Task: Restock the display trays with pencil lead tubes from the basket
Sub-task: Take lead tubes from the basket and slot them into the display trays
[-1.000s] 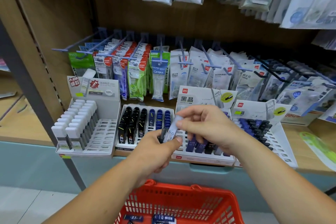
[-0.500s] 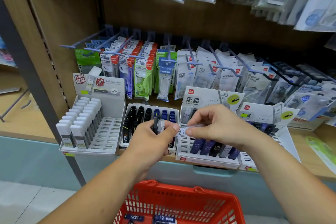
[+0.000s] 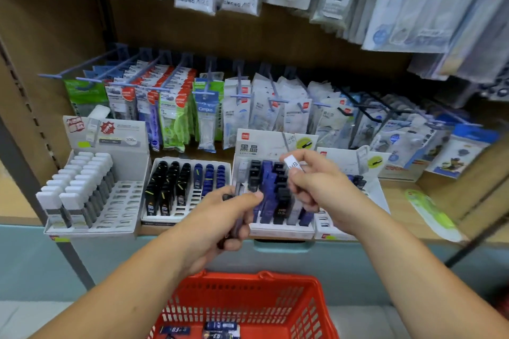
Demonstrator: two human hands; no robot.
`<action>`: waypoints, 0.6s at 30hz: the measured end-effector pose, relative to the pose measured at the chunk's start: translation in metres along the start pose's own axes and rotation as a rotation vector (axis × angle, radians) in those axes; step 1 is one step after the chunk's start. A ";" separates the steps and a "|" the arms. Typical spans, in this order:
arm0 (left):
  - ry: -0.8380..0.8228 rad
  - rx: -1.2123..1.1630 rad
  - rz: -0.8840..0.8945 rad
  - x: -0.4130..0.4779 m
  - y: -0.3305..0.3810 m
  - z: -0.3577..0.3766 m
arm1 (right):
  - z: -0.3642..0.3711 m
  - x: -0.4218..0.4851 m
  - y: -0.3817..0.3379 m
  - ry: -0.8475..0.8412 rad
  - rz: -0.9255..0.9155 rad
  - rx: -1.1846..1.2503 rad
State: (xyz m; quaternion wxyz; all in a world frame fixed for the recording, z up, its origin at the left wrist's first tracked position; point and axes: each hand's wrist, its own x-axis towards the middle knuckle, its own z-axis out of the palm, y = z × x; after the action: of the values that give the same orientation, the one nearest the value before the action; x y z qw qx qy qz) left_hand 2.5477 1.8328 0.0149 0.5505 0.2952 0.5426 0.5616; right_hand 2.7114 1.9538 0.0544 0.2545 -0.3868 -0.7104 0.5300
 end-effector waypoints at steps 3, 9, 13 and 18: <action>-0.048 0.000 -0.010 -0.004 -0.004 0.026 | -0.037 -0.018 0.014 0.124 0.046 0.131; 0.006 0.171 0.091 -0.009 -0.024 0.082 | -0.114 -0.045 0.039 0.286 -0.044 0.119; 0.067 0.326 0.085 0.002 -0.031 0.099 | -0.132 -0.041 0.051 0.354 -0.113 0.039; 0.103 0.383 0.107 0.024 -0.030 0.112 | -0.122 -0.010 0.059 0.210 -0.166 -0.046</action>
State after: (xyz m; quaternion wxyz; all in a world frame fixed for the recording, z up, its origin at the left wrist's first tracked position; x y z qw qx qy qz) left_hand 2.6553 1.8809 0.0069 0.4252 0.3939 0.6503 0.4911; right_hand 2.8275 2.0215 0.0361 0.3617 -0.3858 -0.7212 0.4474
